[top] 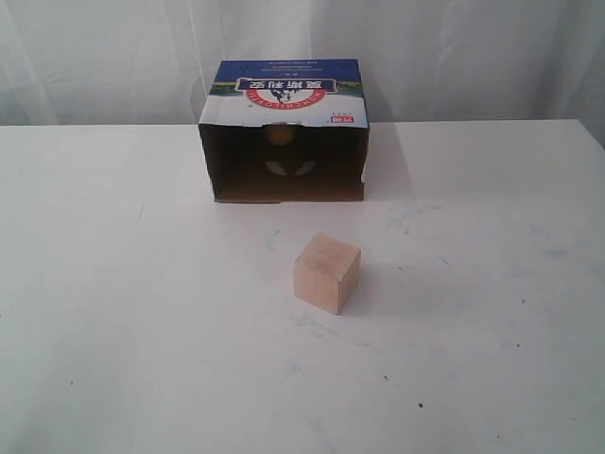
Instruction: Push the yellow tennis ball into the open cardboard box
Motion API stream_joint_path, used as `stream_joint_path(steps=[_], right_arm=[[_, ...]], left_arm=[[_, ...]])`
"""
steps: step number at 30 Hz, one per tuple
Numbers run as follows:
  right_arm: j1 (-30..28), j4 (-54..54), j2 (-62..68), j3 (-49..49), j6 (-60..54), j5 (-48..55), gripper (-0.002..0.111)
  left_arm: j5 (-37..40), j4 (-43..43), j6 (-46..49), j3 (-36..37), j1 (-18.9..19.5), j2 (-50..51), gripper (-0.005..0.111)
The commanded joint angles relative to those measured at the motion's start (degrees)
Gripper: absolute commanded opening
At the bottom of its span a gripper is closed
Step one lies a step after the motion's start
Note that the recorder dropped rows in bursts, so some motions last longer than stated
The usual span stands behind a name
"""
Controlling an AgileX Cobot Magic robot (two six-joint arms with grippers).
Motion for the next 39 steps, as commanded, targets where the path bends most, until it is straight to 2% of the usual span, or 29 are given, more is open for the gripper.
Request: stream_joint_path(steps=[1, 39], right_arm=[[-0.3, -0.3, -0.4, 0.1, 0.3, -0.2, 0.0], [-0.3, -0.3, -0.4, 0.1, 0.3, -0.2, 0.0]], left_arm=[[0.7, 1.0, 0.4, 0.2, -0.2, -4.2, 0.0], [1.4, 0.9, 0.2, 0.2, -0.2, -4.2, 0.0]])
